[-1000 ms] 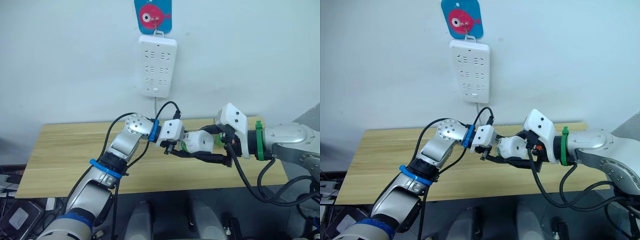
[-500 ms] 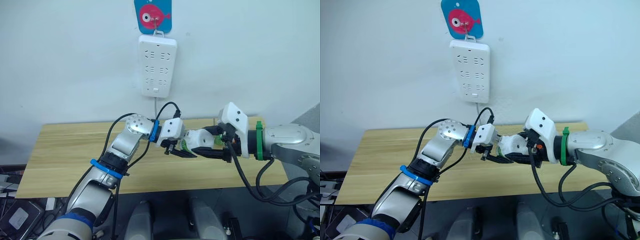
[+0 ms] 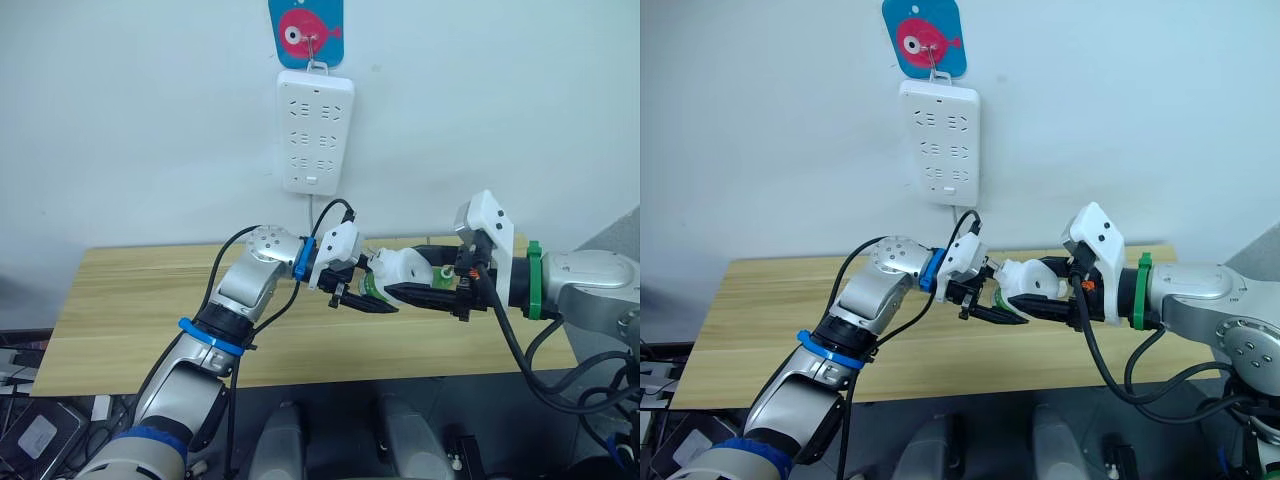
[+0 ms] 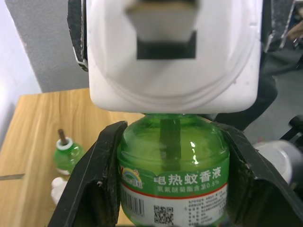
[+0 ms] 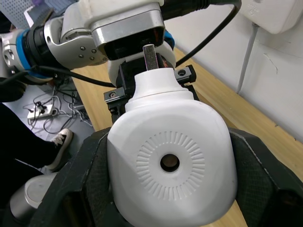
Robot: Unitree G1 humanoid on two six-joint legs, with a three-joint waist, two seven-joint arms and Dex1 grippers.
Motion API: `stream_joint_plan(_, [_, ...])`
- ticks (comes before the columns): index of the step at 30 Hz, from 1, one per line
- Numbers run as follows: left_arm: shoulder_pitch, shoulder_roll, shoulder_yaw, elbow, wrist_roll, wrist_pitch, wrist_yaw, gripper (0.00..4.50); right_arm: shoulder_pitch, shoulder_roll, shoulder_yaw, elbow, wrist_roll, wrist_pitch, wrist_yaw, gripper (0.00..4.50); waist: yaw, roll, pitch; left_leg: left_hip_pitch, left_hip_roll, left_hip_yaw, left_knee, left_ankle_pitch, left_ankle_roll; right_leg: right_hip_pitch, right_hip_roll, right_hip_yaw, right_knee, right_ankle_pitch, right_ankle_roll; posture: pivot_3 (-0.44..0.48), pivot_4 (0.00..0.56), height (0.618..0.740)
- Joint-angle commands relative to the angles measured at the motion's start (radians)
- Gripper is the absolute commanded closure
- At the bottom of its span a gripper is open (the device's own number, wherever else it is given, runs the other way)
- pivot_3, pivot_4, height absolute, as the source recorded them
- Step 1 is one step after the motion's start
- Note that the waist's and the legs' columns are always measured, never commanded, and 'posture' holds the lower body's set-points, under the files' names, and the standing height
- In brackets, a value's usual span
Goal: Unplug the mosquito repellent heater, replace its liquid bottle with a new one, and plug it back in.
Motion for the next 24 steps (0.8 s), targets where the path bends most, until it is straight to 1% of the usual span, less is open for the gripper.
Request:
stream_joint_plan(1, [-0.013, -0.004, 0.063, -0.051, -0.073, 0.02, -0.002, 2.21, 0.012, -0.003, -0.013, -0.008, 0.034, 0.017, -0.028, 1.44, 0.0, 0.0, 0.0, 0.0, 0.0, 0.0, 0.0, 0.0, 0.0, 0.0, 0.0, 0.0, 0.0, 0.0, 0.0, -0.181, 0.239, 0.74])
stream_joint_plan(7, [-0.017, 0.0, 0.06, -0.051, -0.073, 0.024, -0.001, 2.21, 0.01, -0.014, -0.008, -0.006, 0.06, 0.013, -0.043, 1.44, 0.0, 0.0, 0.0, 0.0, 0.0, 0.0, 0.0, 0.0, 0.0, 0.0, 0.0, 0.0, 0.0, 0.0, 0.0, -0.179, 0.241, 0.74])
stream_joint_plan(15, [-0.023, 0.0, 0.051, -0.052, -0.064, 0.02, -0.002, 2.21, -0.003, -0.036, 0.006, -0.004, 0.056, 0.006, -0.021, 1.44, 0.0, 0.0, 0.0, 0.0, 0.0, 0.0, 0.0, 0.0, 0.0, 0.0, 0.0, 0.0, 0.0, 0.0, 0.0, -0.178, 0.24, 0.74])
stream_joint_plan(16, [-0.023, 0.0, 0.051, -0.051, -0.066, 0.022, -0.003, 1.65, -0.003, -0.039, 0.008, -0.005, 0.054, 0.005, -0.017, 1.44, 0.0, 0.0, 0.0, 0.0, 0.0, 0.0, 0.0, 0.0, 0.0, 0.0, 0.0, 0.0, 0.0, 0.0, 0.0, -0.177, 0.24, 0.74])
stream_joint_plan(18, [-0.026, 0.003, 0.055, -0.056, -0.084, 0.049, -0.017, 1.26, -0.001, -0.041, 0.009, -0.007, 0.054, 0.003, -0.015, 1.44, 0.0, 0.0, 0.0, 0.0, 0.0, 0.0, 0.0, 0.0, 0.0, 0.0, 0.0, 0.0, 0.0, 0.0, 0.0, -0.178, 0.241, 0.74])
stream_joint_plan(22, [-0.032, 0.002, 0.068, -0.055, -0.088, 0.045, -0.01, 0.01, 0.005, -0.049, 0.008, -0.005, 0.052, -0.001, -0.01, 1.44, 0.0, 0.0, 0.0, 0.0, 0.0, 0.0, 0.0, 0.0, 0.0, 0.0, 0.0, 0.0, 0.0, 0.0, 0.0, -0.176, 0.24, 0.74])
stream_joint_plan(24, [-0.035, 0.009, 0.079, -0.052, -0.094, 0.053, -0.015, 0.0, 0.011, -0.053, 0.001, -0.002, 0.05, -0.003, -0.009, 1.44, 0.001, 0.0, 0.0, 0.0, 0.0, 0.0, 0.0, 0.0, 0.0, 0.0, 0.0, 0.0, 0.0, 0.0, 0.0, -0.176, 0.24, 0.74])
